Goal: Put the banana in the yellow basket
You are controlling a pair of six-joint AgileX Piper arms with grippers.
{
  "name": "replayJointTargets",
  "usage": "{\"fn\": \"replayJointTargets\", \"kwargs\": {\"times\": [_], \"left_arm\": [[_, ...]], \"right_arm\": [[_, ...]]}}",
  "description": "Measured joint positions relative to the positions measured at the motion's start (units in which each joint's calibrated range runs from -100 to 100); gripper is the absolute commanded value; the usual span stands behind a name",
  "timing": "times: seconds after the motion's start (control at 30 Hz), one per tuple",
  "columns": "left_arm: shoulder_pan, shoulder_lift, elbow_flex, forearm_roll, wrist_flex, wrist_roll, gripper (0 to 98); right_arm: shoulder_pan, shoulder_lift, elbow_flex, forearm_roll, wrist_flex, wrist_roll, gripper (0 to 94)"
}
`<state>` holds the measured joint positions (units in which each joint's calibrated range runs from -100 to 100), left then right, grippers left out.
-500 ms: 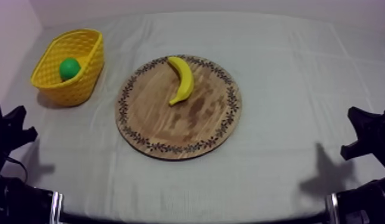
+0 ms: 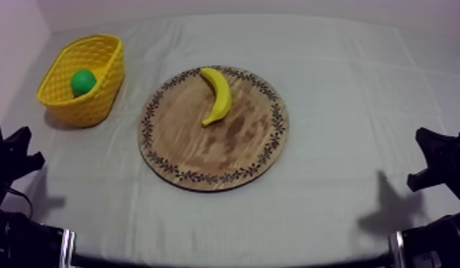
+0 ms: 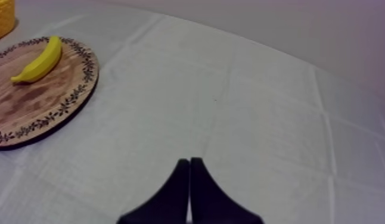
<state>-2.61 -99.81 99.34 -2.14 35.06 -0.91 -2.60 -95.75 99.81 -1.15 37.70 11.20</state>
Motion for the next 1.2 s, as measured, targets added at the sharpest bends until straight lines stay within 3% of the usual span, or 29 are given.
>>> {"fn": "replayJointTargets", "kwargs": {"times": [0.33, 0.43, 0.67, 0.9, 1.07, 1.2], "left_arm": [[0.43, 0.22, 0.00, 0.00, 0.00, -0.15, 0.0], [0.87, 2.65, -0.13, -0.21, -2.53, -0.66, 0.0], [1.29, 14.70, -8.05, -4.35, -8.53, 2.18, 0.0], [3.63, 30.84, -27.26, -4.90, -0.71, 4.13, 0.0], [5.34, 43.19, -44.22, -4.77, 7.88, 3.36, 0.0], [6.08, 52.33, -59.49, -3.33, 15.05, 1.47, 0.0]], "right_arm": [[0.00, 0.00, 0.00, 0.00, 0.00, 0.00, 0.3], [0.00, 0.00, 0.00, 0.00, -0.08, 0.00, 0.3], [0.00, 0.00, 0.00, 0.00, -0.08, 0.00, 0.3], [0.00, 0.00, 0.00, 0.00, -0.08, 0.00, 0.3], [0.00, 0.00, 0.00, 0.00, 0.00, 0.00, 0.3], [0.00, 0.00, 0.00, 0.00, -0.05, 0.00, 0.3]]}}
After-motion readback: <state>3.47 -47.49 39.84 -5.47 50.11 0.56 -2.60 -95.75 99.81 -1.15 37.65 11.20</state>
